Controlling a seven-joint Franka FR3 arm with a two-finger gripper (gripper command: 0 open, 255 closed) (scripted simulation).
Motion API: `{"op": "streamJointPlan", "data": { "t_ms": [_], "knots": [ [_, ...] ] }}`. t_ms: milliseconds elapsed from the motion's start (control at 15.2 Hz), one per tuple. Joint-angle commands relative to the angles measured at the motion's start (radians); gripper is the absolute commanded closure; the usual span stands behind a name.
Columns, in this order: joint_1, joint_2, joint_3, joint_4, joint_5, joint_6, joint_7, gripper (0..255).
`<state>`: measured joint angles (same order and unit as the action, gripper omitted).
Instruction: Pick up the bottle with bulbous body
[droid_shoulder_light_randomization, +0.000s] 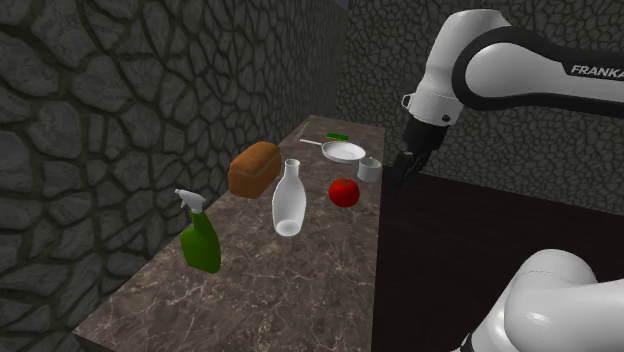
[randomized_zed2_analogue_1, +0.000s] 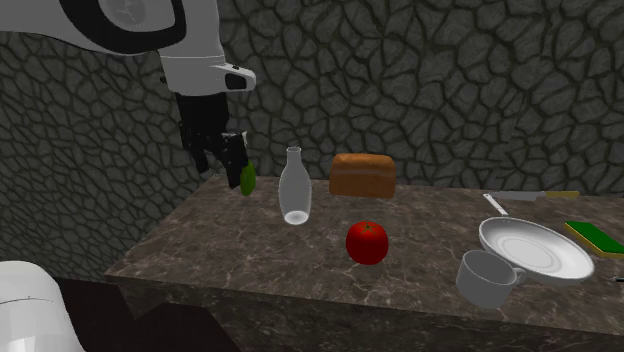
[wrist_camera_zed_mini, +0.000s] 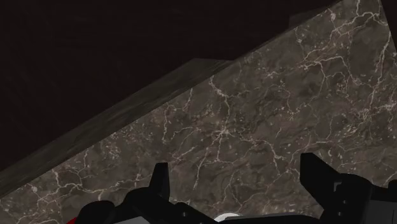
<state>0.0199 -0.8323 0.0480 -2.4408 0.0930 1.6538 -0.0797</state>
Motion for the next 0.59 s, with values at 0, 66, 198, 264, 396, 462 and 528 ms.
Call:
{"op": "streamJointPlan", "data": {
  "t_ms": [0, 66, 198, 264, 396, 462, 528],
  "knots": [
    [0.000, 0.000, 0.000, 0.000, 0.000, 0.000, 0.000, 0],
    [0.001, 0.041, 0.007, 0.019, 0.001, 0.023, 0.003, 0],
    [0.003, 0.123, 0.022, 0.061, 0.002, 0.065, 0.010, 0],
    [0.003, 0.163, 0.029, 0.083, 0.002, 0.084, 0.014, 0],
    [0.003, 0.245, 0.044, 0.132, 0.000, 0.117, 0.023, 0],
    [0.003, 0.285, 0.051, 0.159, -0.002, 0.132, 0.027, 0],
    [0.003, 0.325, 0.058, 0.186, -0.005, 0.146, 0.032, 0]
  ]
}}
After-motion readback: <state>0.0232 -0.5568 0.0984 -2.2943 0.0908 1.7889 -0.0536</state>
